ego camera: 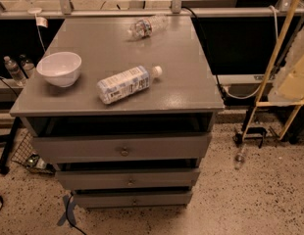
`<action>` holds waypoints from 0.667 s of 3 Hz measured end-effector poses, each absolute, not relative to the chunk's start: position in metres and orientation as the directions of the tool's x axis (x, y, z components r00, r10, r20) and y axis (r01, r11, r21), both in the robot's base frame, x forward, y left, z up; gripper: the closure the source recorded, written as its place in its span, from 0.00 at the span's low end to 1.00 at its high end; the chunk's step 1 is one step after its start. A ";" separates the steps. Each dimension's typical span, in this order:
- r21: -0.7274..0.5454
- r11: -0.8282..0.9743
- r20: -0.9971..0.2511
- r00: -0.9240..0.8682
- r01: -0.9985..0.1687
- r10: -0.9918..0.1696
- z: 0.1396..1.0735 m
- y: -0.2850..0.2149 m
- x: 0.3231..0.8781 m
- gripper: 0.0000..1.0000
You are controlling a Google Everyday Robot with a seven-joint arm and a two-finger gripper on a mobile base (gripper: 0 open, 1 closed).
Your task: Place blue plastic bottle into white bowl
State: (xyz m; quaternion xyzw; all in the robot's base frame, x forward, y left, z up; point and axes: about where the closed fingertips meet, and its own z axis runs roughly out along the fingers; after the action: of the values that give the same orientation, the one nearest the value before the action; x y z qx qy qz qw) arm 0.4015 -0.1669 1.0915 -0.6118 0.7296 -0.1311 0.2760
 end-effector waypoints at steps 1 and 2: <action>-0.529 0.217 -0.242 -0.099 -0.820 -0.965 1.092 -0.167 0.401 0.00; -0.529 0.217 -0.243 -0.098 -0.820 -0.965 1.092 -0.167 0.402 0.00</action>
Offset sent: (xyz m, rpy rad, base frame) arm 0.0171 0.0203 -0.0093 0.1233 -0.0242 0.0527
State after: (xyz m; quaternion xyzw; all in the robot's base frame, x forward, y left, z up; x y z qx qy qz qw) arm 0.4015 -0.1667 1.0917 -0.6119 0.7294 -0.1309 0.2765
